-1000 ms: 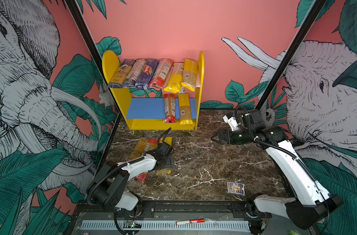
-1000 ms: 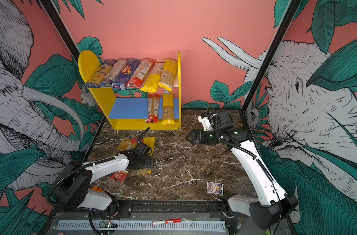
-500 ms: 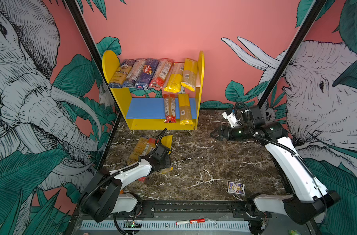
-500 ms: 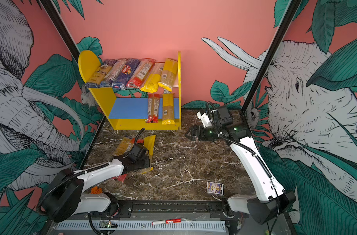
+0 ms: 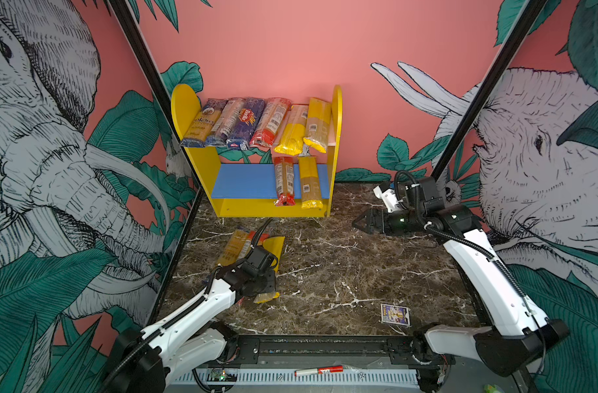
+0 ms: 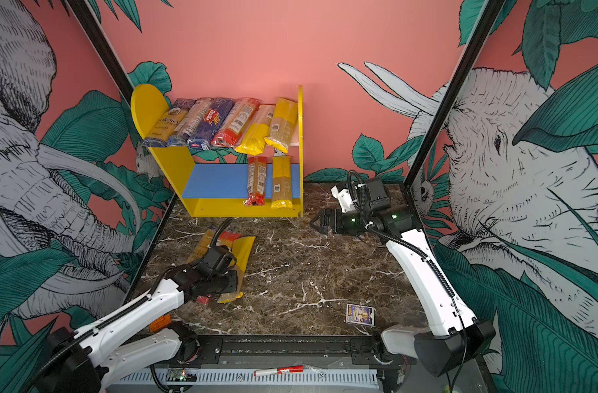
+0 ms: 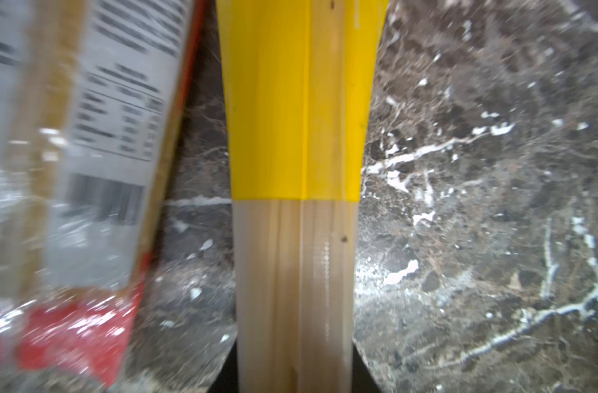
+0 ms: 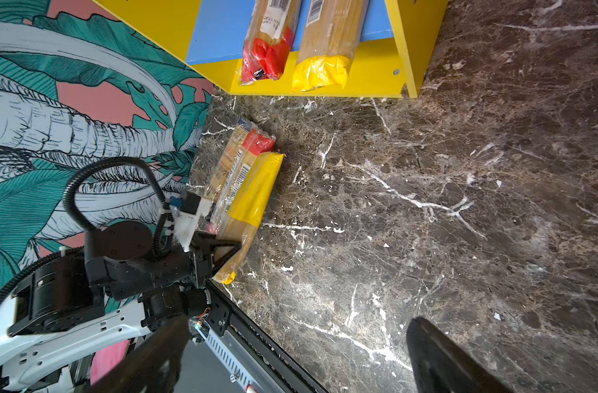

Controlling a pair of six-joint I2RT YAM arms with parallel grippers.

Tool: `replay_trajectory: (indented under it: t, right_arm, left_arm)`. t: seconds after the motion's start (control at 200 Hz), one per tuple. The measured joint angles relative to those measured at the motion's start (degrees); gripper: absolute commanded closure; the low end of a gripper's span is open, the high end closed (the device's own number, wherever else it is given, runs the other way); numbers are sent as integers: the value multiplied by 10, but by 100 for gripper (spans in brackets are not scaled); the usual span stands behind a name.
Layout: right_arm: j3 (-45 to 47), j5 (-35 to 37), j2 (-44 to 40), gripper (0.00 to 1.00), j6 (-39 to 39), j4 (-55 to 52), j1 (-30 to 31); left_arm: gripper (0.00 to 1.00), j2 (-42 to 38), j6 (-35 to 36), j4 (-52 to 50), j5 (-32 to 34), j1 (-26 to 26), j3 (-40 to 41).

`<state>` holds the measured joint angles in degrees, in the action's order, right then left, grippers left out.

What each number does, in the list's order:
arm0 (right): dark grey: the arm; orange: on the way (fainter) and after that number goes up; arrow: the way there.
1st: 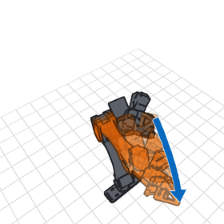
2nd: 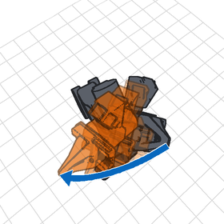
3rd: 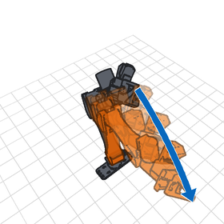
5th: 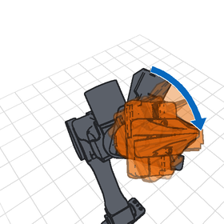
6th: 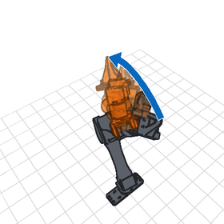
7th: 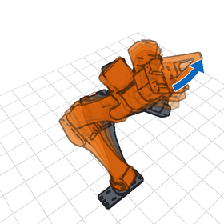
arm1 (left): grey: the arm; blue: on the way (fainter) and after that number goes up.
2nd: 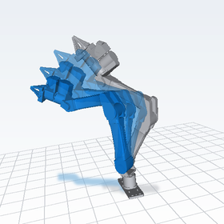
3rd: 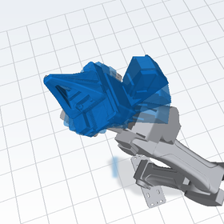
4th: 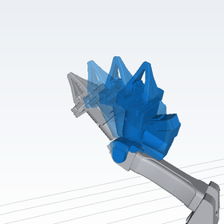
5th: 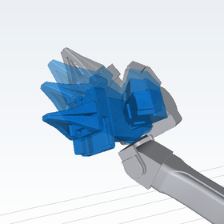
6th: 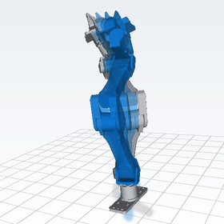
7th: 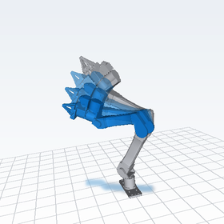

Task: Arrange pasta packages on shelves
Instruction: Pick up the pasta bag from the center of the table, then place the pasta bag on the shelf.

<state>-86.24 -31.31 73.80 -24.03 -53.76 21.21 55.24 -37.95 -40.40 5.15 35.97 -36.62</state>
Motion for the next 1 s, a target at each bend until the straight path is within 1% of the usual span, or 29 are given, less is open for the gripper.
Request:
replay_trajectory:
  t: [0.14,0.25,0.36,0.47,0.62,0.775,1.0]
  right_arm:
    - [0,-13,4,1,-6,14,-2]
    - [0,-20,14,1,-14,26,-3]
    - [0,-24,25,1,-23,40,-5]
    - [-5,-28,35,1,-29,47,-7]
    - [-20,-28,49,1,-35,61,-9]
    - [-41,-28,63,1,-41,68,-14]
    - [-67,-16,80,1,-49,72,-22]
  left_arm:
    - [100,-64,17,-49,54,-2,-45]
    - [100,-92,35,-69,87,-11,-81]
    - [100,-98,58,-77,105,-31,-110]
    - [100,-86,86,-77,108,-73,-137]
    - [100,-36,127,-57,99,-134,-175]
    - [100,63,166,-2,66,-191,-218]
    - [100,205,202,76,12,-238,-286]
